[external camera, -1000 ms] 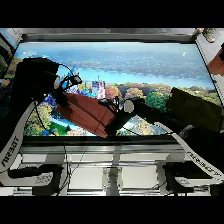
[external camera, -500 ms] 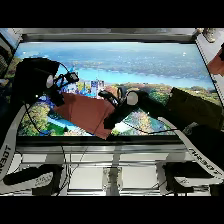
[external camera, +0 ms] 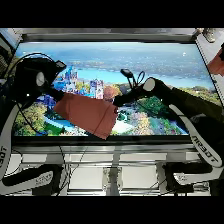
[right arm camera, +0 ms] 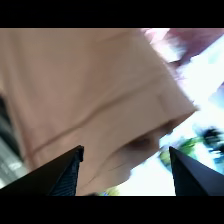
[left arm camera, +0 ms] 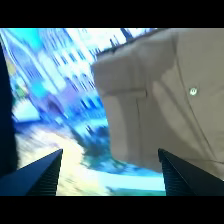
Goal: Fold the clothes and pants, and hang the long-sleeved shirts on hangers.
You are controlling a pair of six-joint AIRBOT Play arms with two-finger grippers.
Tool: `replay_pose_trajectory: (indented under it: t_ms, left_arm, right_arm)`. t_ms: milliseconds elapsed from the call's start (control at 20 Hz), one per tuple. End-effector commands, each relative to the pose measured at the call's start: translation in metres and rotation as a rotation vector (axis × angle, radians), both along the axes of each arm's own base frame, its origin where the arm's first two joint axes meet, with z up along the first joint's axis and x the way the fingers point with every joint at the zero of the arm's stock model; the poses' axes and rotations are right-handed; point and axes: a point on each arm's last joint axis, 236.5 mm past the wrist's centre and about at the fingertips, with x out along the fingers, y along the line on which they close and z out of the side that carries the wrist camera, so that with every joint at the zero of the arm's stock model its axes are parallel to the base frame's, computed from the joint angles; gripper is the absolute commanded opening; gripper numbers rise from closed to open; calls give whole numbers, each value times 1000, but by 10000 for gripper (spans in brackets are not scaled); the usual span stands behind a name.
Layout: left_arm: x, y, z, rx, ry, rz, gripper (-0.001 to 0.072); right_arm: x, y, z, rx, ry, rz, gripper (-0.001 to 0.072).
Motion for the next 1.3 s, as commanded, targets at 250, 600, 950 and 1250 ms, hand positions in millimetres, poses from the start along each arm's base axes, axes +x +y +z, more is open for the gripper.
replay_pose_trajectory:
  t_ms: [250,600,950,1250]
  left_arm:
    - [-60,-14,-10,-337,258,197,688]
    - [-63,-12,-11,-337,270,204,688]
    - [-63,-11,-11,-333,270,205,688]
    - [-62,-11,-11,-334,264,205,688]
  right_arm:
    - [15,17,-79,123,260,-11,617]
    - [-2,53,-91,126,324,105,617]
    - [-53,74,-99,118,439,246,366]
    - [-68,76,-61,130,523,314,12]
